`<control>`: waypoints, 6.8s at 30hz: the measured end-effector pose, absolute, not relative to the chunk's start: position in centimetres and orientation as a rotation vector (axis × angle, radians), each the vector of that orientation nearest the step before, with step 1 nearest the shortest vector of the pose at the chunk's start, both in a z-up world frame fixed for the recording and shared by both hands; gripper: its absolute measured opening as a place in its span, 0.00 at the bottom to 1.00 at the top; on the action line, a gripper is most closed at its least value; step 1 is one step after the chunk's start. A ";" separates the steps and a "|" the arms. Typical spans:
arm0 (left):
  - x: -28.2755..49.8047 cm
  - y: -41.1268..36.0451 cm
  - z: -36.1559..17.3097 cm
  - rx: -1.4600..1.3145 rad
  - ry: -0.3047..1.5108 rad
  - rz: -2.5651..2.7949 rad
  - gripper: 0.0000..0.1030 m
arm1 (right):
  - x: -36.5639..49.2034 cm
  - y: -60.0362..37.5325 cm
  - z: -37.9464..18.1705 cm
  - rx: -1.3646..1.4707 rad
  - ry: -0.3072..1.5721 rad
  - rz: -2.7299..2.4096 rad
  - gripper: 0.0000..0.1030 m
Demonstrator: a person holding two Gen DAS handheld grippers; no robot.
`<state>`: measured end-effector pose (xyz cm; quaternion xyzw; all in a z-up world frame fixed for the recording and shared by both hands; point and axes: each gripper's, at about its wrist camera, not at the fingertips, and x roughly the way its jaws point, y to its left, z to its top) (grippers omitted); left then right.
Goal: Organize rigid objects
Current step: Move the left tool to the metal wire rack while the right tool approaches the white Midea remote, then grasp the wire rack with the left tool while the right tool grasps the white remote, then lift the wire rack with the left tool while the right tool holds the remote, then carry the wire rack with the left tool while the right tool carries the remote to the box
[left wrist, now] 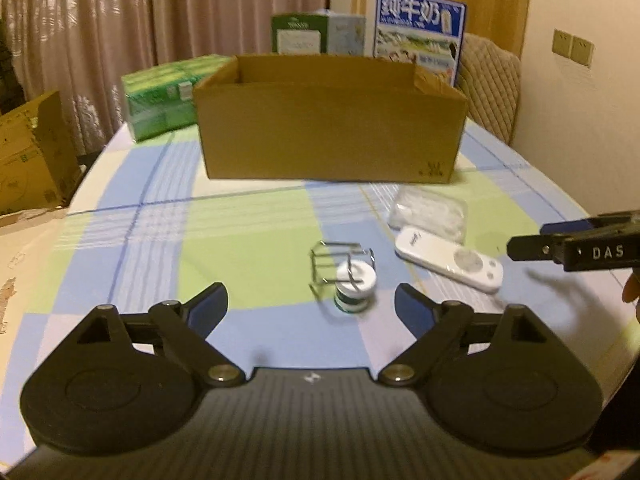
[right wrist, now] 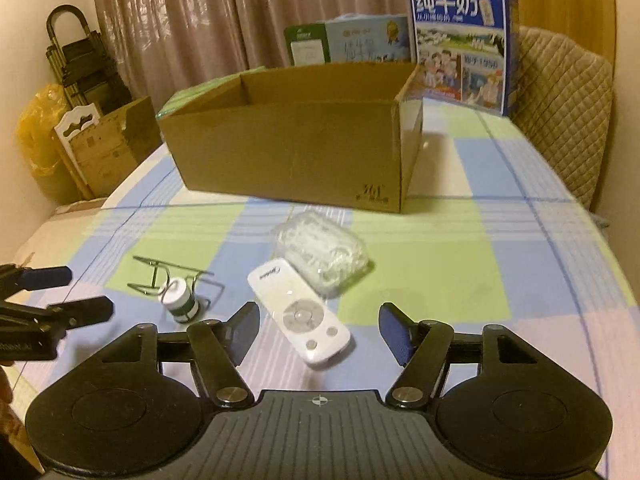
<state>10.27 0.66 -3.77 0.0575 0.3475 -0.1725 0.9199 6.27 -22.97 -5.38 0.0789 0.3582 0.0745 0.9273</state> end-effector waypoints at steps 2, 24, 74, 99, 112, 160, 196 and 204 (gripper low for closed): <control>10.3 0.1 -4.2 0.136 0.720 -0.365 0.85 | 6.5 -23.0 -5.6 0.167 0.743 0.163 0.61; 14.2 -0.9 -5.0 0.119 0.737 -0.378 0.68 | 8.4 -22.3 -7.4 0.110 0.811 0.207 0.62; 14.3 2.3 -7.0 0.200 0.808 -0.239 0.33 | 12.6 -19.6 -10.2 -0.022 0.877 0.236 0.61; 15.0 2.5 -7.7 0.205 0.832 -0.241 0.44 | 13.0 -17.8 -10.2 -0.055 0.846 0.261 0.39; 15.1 2.7 -7.7 0.210 0.829 -0.246 0.44 | 12.7 -17.3 -10.0 -0.072 0.852 0.243 0.36; 14.2 3.7 -5.9 0.147 0.806 -0.236 0.25 | 11.7 -17.2 -9.3 -0.048 0.834 0.240 0.36; 15.0 1.9 -5.6 0.193 0.849 -0.269 0.47 | 11.7 -18.3 -8.2 -0.001 0.801 0.220 0.36; 15.8 1.4 -2.8 0.144 0.809 -0.269 0.47 | 11.7 -18.2 -6.3 0.014 0.774 0.219 0.36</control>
